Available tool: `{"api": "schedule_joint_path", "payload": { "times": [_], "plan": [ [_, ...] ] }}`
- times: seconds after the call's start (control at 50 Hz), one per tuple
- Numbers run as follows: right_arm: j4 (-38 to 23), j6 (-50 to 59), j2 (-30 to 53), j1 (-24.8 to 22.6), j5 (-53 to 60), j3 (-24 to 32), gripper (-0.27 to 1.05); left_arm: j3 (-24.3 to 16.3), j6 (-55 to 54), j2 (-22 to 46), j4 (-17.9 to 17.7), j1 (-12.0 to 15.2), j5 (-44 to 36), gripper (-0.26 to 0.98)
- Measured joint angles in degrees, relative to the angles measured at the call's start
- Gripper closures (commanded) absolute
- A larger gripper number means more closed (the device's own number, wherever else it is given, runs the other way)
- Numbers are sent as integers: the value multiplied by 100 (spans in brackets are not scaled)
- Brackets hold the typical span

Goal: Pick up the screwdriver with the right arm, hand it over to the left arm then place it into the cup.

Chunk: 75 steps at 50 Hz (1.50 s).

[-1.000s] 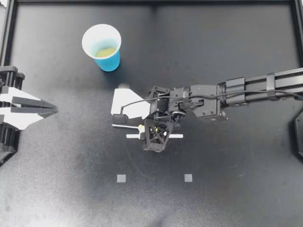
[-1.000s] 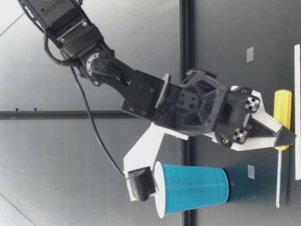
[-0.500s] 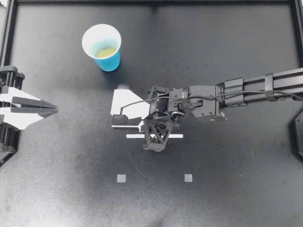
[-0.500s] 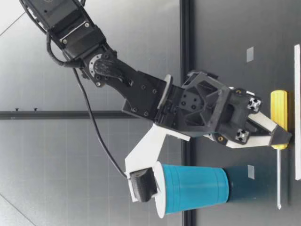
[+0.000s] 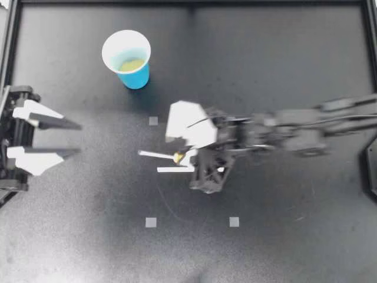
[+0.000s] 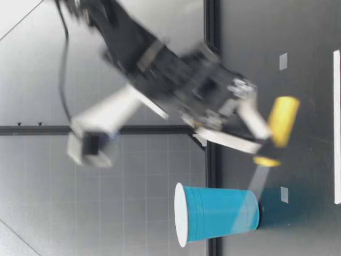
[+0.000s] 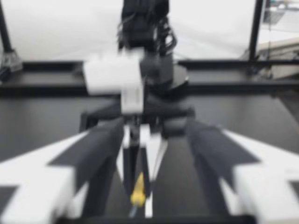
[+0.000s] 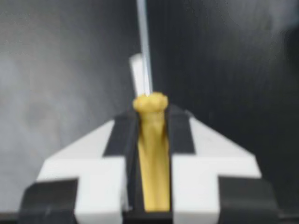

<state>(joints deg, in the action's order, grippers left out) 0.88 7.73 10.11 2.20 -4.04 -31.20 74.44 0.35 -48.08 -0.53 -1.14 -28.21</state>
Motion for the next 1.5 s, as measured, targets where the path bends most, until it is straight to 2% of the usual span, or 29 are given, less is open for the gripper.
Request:
{"api": "schedule_joint_path", "payload": {
  "times": [0.2,0.38,0.58,0.86,1.16,1.36,1.5],
  "plan": [
    [0,132,-633,0,2505,-914,77,0,-9,519,-220,0,-773,6],
    [0,132,-694,0,3850,-1055,77,-9,26,1116,-563,-9,-1635,5],
    [-18,97,-650,-18,4025,-809,77,-97,26,1547,-686,0,-2250,5],
    [-149,97,-378,-35,4034,-334,77,-413,35,1986,-686,-9,-2347,5],
    [-229,88,-220,-44,4034,-114,77,-642,9,2303,-694,0,-2417,7],
    [-229,88,-220,-35,4034,-105,77,-765,-9,2479,-703,-9,-2487,22],
    [-229,97,-220,-44,4025,-105,77,-782,-9,2522,-703,-9,-2610,44]
  ]
}}
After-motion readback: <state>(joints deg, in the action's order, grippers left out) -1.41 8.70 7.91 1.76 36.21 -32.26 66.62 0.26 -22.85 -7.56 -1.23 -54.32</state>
